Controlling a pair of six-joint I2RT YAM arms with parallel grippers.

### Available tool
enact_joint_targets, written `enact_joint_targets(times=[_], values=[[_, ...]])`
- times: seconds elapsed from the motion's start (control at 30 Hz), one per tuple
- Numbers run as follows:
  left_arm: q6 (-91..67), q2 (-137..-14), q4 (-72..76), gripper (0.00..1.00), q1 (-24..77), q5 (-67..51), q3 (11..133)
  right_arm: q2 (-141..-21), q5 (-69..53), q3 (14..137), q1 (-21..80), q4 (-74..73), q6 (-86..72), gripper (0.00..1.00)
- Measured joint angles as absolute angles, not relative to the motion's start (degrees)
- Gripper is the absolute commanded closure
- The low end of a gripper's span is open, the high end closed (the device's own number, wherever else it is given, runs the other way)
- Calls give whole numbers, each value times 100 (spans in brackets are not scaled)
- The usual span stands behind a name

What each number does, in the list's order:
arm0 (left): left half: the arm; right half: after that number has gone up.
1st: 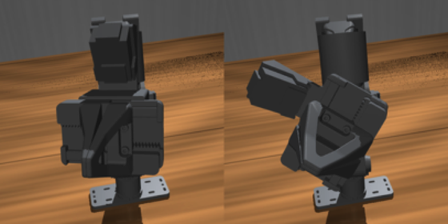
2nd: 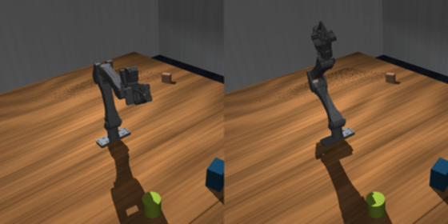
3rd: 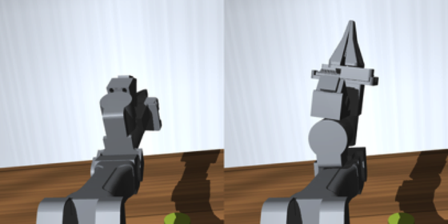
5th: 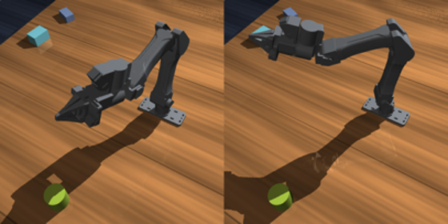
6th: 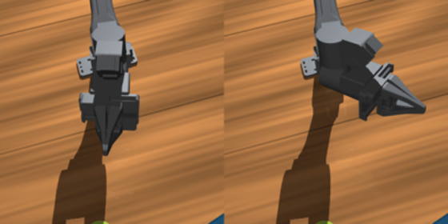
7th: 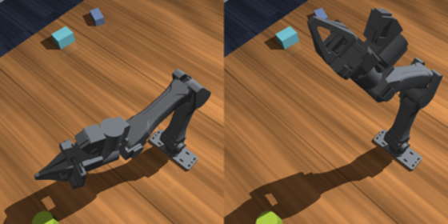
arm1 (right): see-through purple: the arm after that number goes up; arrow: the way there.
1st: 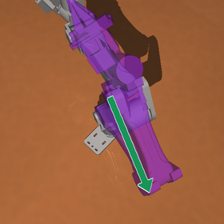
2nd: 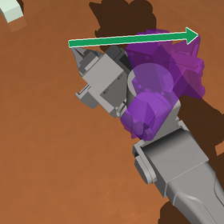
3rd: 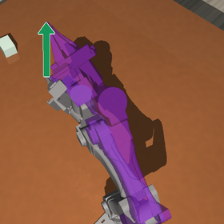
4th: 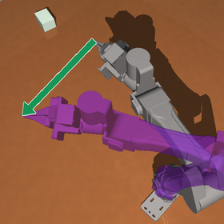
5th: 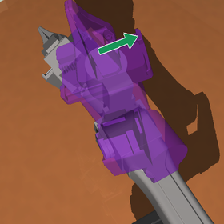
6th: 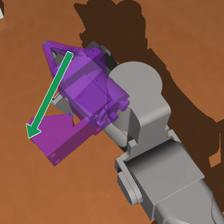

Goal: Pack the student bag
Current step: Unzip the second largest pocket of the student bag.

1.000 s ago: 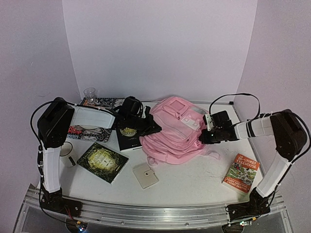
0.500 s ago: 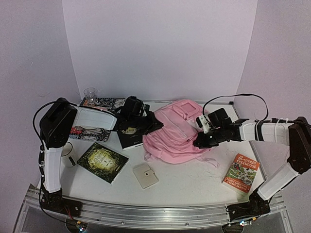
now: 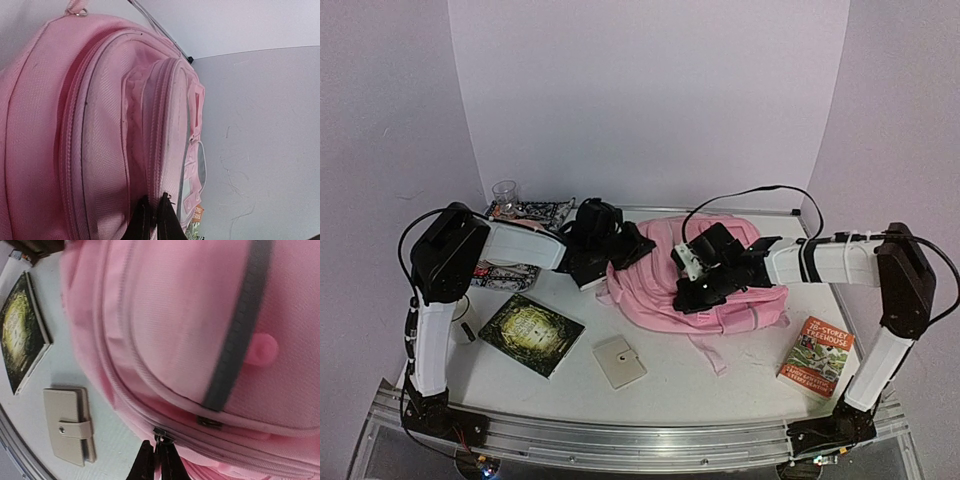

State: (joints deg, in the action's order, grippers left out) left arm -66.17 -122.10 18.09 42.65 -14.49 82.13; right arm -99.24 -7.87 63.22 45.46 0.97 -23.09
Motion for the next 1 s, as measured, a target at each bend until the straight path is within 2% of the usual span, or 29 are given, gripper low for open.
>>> enact_joint_targets(times=[0.07,0.27,0.4,0.7,1.0], values=[[-6623,-12217,1910,94,4283,-1421,8204,-9985,-860,6431,4610,155,-2310,87],[-6310,-12093,2261,69,4354,-1279,7779,-10021,-938,6443,4698,402,-2282,74],[-5836,-11800,2253,59,4435,-1282,7345,-9825,-804,6262,4696,651,-2227,64],[-4474,-10820,2051,53,4445,-1189,6866,-8824,-203,5997,4512,676,-1954,56],[-3736,-10151,1672,54,4955,-973,6025,-8644,436,5632,4342,581,-1860,50]])
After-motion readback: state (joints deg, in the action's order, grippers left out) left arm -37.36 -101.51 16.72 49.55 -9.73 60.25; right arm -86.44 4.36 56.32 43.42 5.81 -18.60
